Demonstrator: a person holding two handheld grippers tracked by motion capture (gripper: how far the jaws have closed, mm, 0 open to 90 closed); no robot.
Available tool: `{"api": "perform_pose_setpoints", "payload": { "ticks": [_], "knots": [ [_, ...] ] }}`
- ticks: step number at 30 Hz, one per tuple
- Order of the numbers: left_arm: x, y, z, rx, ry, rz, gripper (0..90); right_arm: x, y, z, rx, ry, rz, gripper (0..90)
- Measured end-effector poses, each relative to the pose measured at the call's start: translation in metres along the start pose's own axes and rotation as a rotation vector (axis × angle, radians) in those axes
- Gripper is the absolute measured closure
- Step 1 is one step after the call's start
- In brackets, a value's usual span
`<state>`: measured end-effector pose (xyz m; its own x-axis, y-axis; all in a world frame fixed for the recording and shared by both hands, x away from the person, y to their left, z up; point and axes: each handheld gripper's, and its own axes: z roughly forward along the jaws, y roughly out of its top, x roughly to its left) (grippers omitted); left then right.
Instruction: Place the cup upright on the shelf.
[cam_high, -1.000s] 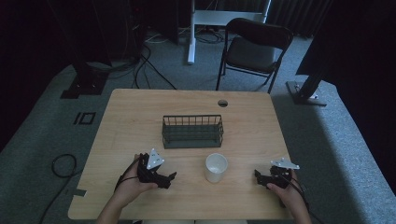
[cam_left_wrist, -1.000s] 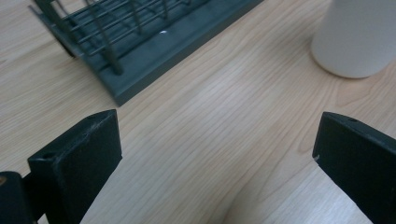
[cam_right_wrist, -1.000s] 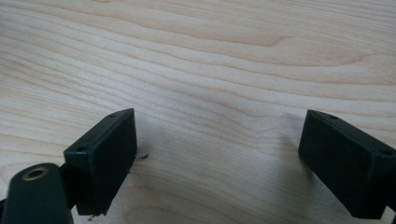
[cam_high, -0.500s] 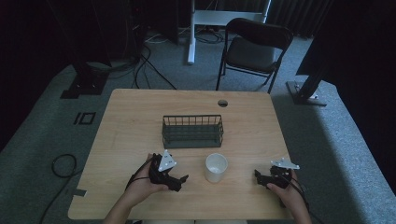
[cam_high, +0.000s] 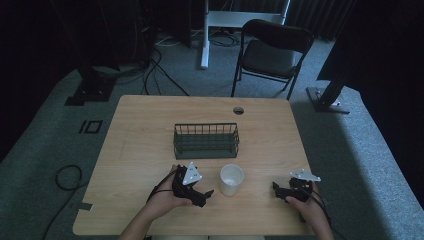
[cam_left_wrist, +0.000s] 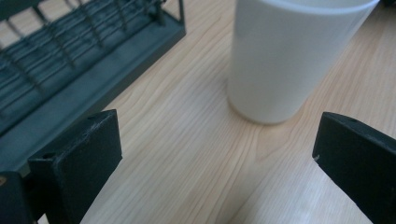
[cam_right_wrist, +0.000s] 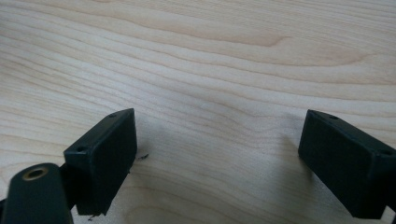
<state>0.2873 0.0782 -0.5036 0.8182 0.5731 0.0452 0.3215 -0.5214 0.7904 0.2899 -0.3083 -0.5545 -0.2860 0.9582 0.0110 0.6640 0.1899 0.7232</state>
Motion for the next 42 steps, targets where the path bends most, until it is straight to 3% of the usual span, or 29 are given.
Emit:
{"api": "perform_pose_setpoints", "payload": {
  "ticks": [7,19,32,42],
  "knots": [
    [-0.009,0.014,0.009,-0.031,-0.031,0.025,1.7,0.0,0.0,0.0,0.0,0.0,0.0,11.1],
    [-0.019,0.03,0.024,-0.042,-0.084,0.067,1.7,0.0,0.0,0.0,0.0,0.001,0.0,11.0],
    [-0.022,0.04,0.044,-0.058,-0.118,0.059,1.7,0.0,0.0,0.0,0.0,0.001,0.0,11.0],
    [-0.021,0.047,0.053,-0.101,-0.129,0.05,3.3,0.0,0.0,0.0,0.0,0.001,0.0,11.1]
  ]
}}
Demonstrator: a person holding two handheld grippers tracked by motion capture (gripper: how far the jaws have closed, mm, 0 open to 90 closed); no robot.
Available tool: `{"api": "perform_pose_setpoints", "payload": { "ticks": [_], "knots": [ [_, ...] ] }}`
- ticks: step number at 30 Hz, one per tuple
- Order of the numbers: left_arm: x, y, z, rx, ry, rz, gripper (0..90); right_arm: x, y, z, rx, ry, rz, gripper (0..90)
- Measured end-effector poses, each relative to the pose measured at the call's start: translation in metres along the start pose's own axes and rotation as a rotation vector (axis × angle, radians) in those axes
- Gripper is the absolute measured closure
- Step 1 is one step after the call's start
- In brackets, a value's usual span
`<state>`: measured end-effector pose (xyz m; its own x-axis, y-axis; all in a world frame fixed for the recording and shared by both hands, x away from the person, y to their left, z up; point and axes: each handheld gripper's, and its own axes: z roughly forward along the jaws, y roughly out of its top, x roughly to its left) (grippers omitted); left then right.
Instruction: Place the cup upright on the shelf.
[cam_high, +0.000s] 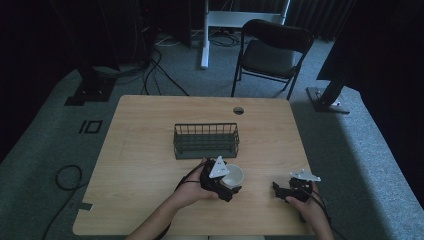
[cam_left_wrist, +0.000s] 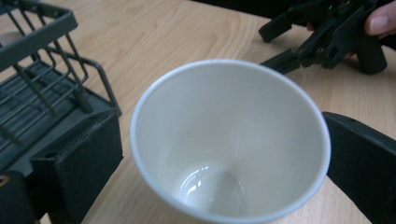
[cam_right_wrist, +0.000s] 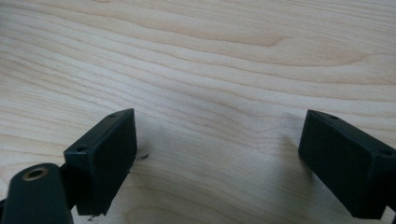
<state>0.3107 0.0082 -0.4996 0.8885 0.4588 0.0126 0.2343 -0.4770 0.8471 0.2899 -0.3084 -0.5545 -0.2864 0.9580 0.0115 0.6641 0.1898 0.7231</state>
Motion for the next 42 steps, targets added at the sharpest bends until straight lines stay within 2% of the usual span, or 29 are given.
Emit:
{"api": "perform_pose_setpoints", "payload": {
  "ticks": [6,8,9,13,14,15,20,31,42],
  "knots": [
    [0.0,-0.001,0.005,0.008,-0.005,-0.001,7.1,0.0,0.0,0.0,0.0,0.0,0.0,11.1],
    [-0.001,-0.001,0.006,0.007,-0.005,-0.006,11.4,0.0,0.0,0.0,0.0,0.0,0.0,11.0],
    [-0.001,-0.001,0.008,0.0,0.002,-0.023,11.4,0.0,0.0,0.0,0.0,0.0,0.0,11.0],
    [0.0,-0.001,0.008,-0.009,0.012,-0.044,19.6,0.0,0.0,0.0,0.0,0.0,0.0,11.0],
    [0.0,-0.001,0.008,-0.009,0.012,-0.044,19.7,0.0,0.0,0.0,0.0,0.0,0.0,11.0],
    [-0.001,0.0,0.007,-0.002,0.009,-0.021,19.7,0.0,0.0,0.0,0.0,0.0,0.0,11.0],
    [0.0,0.003,0.003,-0.015,0.017,-0.033,19.9,0.0,0.0,0.0,0.0,0.0,0.0,11.0],
    [-0.001,0.018,-0.01,-0.044,-0.001,-0.012,20.0,0.0,0.0,0.0,0.0,0.0,0.0,11.0],
    [0.004,0.032,-0.018,-0.077,-0.005,-0.014,20.1,0.0,0.0,0.0,0.0,0.0,0.0,11.1]
  ]
}}
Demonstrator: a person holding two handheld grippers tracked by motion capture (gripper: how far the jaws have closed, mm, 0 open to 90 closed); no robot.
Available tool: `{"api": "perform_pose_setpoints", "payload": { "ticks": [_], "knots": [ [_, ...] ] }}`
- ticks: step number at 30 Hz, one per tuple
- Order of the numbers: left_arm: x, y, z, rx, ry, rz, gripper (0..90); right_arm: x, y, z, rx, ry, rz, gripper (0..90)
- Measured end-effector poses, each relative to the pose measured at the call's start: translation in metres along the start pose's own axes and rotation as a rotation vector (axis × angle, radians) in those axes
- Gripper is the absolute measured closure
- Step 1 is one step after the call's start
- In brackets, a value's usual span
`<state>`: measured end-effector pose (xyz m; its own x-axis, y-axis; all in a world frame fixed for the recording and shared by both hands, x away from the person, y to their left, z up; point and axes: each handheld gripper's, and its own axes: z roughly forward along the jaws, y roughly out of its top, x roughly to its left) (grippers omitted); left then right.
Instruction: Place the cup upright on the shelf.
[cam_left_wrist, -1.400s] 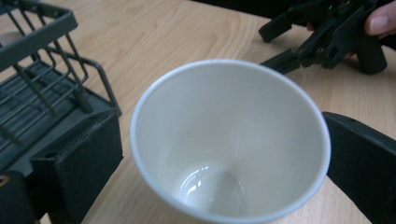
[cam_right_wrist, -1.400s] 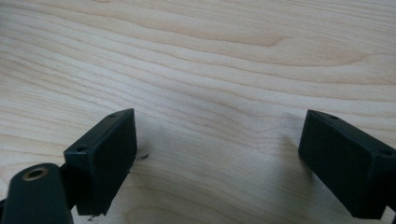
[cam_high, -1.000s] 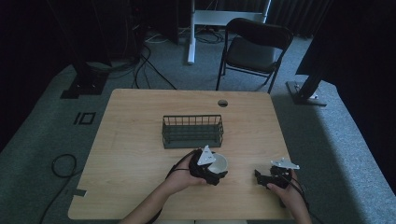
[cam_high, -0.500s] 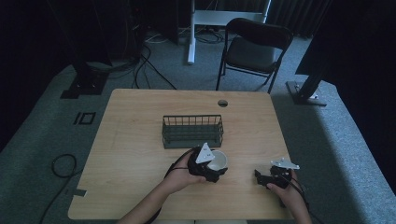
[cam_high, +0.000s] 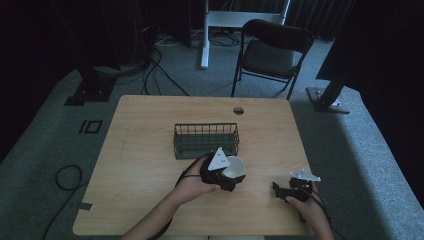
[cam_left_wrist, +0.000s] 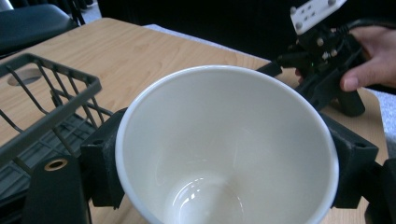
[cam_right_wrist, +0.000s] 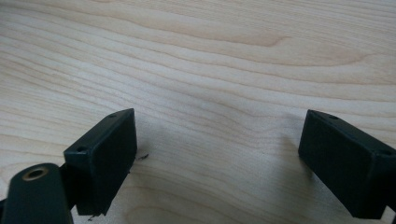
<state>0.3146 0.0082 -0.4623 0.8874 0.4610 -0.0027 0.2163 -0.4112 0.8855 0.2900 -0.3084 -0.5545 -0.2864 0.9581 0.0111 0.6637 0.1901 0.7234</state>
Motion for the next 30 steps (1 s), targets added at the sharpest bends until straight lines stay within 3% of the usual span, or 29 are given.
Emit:
{"api": "perform_pose_setpoints", "payload": {
  "ticks": [13,30],
  "knots": [
    [0.014,0.025,-0.014,-0.075,0.028,-0.007,20.2,0.0,0.0,0.0,0.0,0.0,0.0,11.0],
    [0.041,0.048,-0.025,-0.16,0.124,-0.041,20.2,0.0,0.0,0.0,-0.001,0.0,-0.001,11.0]
  ]
}}
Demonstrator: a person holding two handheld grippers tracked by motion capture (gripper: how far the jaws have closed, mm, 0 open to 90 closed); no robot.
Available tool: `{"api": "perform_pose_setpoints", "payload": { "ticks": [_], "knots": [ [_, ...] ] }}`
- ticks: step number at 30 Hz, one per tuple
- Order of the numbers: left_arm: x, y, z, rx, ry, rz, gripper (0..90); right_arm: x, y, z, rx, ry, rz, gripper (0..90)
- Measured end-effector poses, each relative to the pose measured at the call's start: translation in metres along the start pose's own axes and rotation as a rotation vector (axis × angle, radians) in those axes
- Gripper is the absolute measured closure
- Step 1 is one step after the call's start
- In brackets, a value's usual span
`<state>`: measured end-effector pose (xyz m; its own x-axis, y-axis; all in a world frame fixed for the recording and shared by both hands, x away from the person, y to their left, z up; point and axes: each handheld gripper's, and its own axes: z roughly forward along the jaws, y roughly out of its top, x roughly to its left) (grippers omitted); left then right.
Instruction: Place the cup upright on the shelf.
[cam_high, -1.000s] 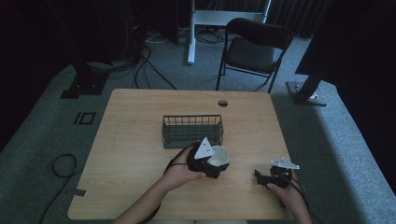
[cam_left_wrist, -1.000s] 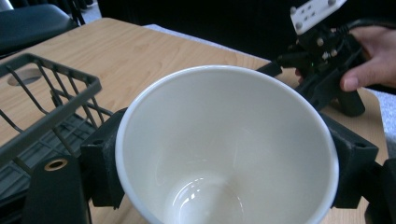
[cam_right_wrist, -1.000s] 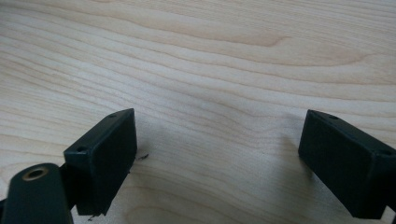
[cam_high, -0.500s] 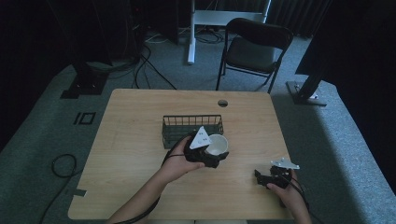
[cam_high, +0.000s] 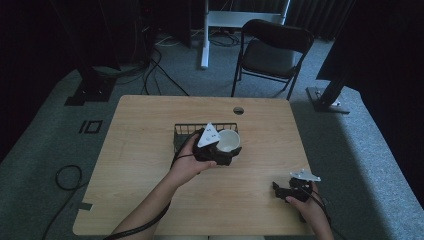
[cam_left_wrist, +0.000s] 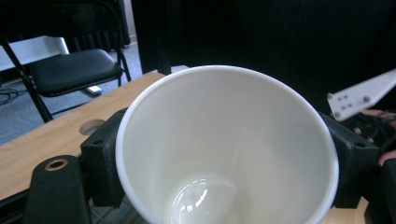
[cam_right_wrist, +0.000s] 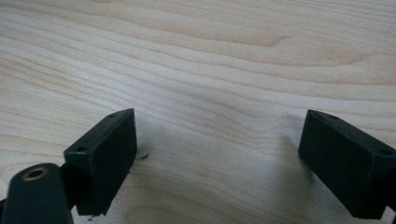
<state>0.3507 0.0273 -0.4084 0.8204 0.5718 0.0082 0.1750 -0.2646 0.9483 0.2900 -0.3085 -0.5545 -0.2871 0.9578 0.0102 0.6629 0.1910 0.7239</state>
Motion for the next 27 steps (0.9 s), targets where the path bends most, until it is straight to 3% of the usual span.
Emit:
{"api": "perform_pose_setpoints", "payload": {
  "ticks": [6,14,20,27],
  "knots": [
    [0.009,0.01,0.002,-0.041,0.04,-0.023,20.2,0.0,0.0,0.0,0.0,0.0,0.0,11.0],
    [0.023,0.016,0.003,-0.09,0.14,-0.065,20.2,0.0,0.0,0.0,0.0,0.0,0.0,11.0],
    [0.035,0.014,0.004,-0.107,0.221,-0.084,20.2,0.0,0.0,0.0,0.0,0.0,0.0,11.0],
    [0.05,0.004,0.009,-0.117,0.308,-0.141,20.2,0.0,0.0,0.0,-0.001,0.0,-0.001,11.0]
  ]
}}
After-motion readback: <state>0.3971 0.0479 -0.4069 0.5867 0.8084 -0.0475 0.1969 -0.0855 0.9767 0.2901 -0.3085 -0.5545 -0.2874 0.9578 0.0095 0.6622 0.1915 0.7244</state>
